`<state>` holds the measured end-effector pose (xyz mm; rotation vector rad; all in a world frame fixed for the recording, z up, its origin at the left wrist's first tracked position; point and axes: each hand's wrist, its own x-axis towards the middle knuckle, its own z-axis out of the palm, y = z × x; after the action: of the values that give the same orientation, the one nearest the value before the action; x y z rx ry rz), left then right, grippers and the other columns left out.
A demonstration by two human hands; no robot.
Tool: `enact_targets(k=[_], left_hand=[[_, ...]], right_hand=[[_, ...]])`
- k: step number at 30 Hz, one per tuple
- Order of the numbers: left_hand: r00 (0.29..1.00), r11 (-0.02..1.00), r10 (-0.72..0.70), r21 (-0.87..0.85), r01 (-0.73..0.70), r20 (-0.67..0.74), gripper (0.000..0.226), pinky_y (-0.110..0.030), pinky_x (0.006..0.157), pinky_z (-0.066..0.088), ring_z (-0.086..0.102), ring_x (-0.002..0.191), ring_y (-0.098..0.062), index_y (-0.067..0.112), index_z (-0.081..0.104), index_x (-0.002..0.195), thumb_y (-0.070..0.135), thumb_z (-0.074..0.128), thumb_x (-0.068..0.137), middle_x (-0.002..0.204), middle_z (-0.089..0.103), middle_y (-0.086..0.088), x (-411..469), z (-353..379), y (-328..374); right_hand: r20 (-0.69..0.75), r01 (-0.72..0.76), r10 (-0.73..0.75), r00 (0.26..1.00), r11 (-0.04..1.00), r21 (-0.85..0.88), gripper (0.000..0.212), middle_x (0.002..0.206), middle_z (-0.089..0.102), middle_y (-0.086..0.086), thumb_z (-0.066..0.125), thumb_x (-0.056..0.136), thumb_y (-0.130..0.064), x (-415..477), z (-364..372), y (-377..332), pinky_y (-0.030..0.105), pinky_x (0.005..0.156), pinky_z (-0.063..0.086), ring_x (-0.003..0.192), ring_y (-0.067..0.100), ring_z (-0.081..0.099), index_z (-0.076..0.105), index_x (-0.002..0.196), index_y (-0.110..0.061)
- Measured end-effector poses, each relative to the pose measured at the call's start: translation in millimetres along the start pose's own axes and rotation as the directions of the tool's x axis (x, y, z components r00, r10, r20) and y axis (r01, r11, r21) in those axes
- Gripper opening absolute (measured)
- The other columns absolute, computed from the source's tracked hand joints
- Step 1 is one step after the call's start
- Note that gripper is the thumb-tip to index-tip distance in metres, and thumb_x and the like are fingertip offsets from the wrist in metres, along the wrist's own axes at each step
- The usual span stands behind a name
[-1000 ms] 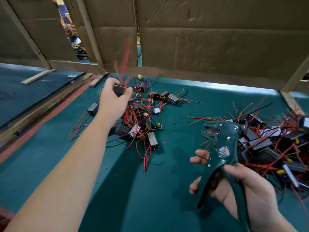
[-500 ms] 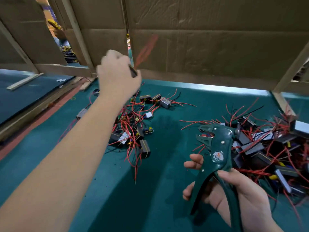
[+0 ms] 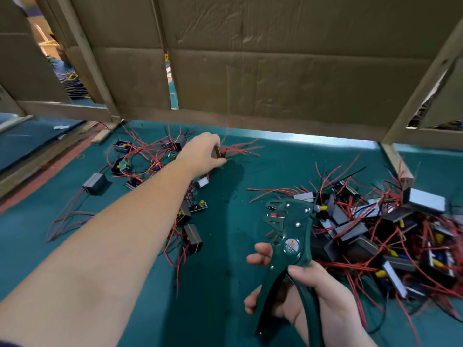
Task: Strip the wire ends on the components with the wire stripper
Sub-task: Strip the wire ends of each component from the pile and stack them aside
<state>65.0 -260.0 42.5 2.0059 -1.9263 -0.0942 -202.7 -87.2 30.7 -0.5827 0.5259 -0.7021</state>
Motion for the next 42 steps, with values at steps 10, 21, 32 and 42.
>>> enact_targets(k=[10,21,32,42], left_hand=[[0.857,0.959,-0.046,-0.263,-0.106,-0.513,0.032,-0.018,0.060,0.033,0.047,0.071,-0.011,0.023,0.054,0.086,0.034,0.079,0.069,0.088,0.054,0.000,-43,-126,-22],[0.916,0.917,-0.397,0.014,0.398,-0.054,0.048,-0.027,0.050,0.038,0.053,0.061,-0.022,0.014,0.054,0.077,0.061,0.063,0.081,0.071,0.059,-0.006,-64,-131,-66],[0.688,0.627,-0.726,-0.387,0.677,0.027,0.059,-0.040,0.106,0.037,0.047,0.127,-0.034,0.008,0.055,0.131,0.052,0.055,0.091,0.138,0.052,-0.016,-76,-76,-118],[0.786,0.791,-0.609,-0.016,0.611,-0.112,0.044,-0.034,0.089,0.045,0.059,0.092,-0.028,0.021,0.065,0.087,0.064,0.056,0.084,0.094,0.064,-0.009,-86,-98,-88]], right_hand=[[0.029,0.054,-0.052,0.998,0.996,-0.069,0.088,0.112,0.062,0.033,0.094,0.023,-0.028,-5,-2,4,0.060,0.061,0.051,0.060,0.051,0.058,0.070,0.101,0.004],[-0.007,0.047,-0.048,0.999,0.993,-0.111,0.091,0.112,0.061,0.034,0.094,0.018,-0.029,-8,2,6,0.060,0.059,0.052,0.059,0.052,0.058,0.070,0.099,0.005],[0.001,0.027,-0.027,1.000,0.994,-0.110,0.090,0.111,0.062,0.032,0.093,0.018,-0.030,-5,1,7,0.059,0.059,0.052,0.060,0.051,0.058,0.071,0.098,0.004],[0.013,-0.003,0.004,1.000,0.994,-0.111,0.091,0.108,0.063,0.031,0.094,0.013,-0.027,-4,3,8,0.059,0.062,0.049,0.058,0.053,0.057,0.071,0.096,0.004]])
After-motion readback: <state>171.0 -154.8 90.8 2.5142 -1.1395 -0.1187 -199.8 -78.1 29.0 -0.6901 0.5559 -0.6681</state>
